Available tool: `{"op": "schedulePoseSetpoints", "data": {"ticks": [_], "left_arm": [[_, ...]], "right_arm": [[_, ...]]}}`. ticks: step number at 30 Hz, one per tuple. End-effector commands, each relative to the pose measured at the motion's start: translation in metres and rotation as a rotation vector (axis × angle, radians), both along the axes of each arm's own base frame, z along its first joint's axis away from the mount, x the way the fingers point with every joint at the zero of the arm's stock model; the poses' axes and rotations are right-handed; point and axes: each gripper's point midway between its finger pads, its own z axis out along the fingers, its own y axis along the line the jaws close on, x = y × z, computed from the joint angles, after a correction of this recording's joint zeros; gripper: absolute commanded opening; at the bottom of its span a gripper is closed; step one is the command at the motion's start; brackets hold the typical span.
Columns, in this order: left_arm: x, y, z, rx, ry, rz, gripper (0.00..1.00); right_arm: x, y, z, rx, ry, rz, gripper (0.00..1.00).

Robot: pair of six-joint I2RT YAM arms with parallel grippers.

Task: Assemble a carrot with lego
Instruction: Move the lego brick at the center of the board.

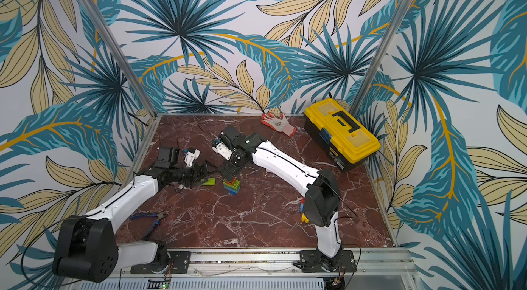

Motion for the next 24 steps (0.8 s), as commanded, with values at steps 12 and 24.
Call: {"op": "schedulePoseSetpoints", "data": {"ticks": [12,24], "left_arm": [[0.023,0.07,-0.042,0.576,0.387,0.086,0.99],[0.052,0.067,-0.096,0.765,0.46,0.016,0.99]], "right_arm": [[0.003,-0.086,0.011,0.139,-0.055,-0.211,0.99],[-0.014,-0.105,0.013,0.195,-0.04,-0.226,0.99]]}}
